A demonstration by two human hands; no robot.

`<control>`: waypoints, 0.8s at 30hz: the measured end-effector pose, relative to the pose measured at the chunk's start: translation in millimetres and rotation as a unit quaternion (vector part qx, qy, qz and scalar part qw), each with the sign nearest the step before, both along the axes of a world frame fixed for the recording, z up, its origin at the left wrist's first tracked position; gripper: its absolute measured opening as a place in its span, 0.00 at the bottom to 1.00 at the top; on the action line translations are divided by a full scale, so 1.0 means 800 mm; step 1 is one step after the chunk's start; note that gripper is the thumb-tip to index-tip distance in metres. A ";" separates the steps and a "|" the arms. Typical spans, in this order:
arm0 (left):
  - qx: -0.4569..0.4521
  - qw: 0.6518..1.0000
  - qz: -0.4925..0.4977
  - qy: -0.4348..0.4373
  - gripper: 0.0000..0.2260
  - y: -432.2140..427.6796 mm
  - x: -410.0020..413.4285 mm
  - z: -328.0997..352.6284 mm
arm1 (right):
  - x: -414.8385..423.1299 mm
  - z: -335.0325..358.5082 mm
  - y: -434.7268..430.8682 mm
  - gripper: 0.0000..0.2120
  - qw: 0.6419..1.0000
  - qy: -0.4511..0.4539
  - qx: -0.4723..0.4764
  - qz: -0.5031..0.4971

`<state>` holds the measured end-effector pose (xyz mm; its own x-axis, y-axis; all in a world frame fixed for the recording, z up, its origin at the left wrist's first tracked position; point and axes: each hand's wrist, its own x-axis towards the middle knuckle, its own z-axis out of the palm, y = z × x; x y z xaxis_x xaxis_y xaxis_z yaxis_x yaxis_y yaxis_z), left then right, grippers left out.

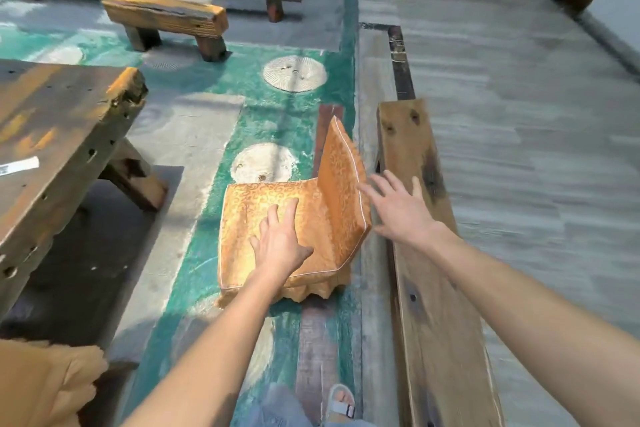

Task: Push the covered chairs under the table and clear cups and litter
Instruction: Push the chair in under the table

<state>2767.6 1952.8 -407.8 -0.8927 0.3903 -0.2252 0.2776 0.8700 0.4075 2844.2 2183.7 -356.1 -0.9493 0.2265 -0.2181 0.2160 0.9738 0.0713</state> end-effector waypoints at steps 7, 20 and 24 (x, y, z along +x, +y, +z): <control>0.023 0.999 0.009 -0.040 0.47 0.069 -0.038 -0.021 | -0.069 -0.009 0.073 0.49 0.998 -0.024 0.046 0.025; 0.085 0.988 0.054 -0.115 0.42 0.191 -0.160 -0.064 | -0.203 -0.042 0.174 0.47 0.987 -0.092 0.121 0.061; 0.103 0.980 0.103 -0.137 0.41 0.198 -0.187 -0.088 | -0.266 -0.065 0.198 0.48 0.980 -0.116 0.139 0.085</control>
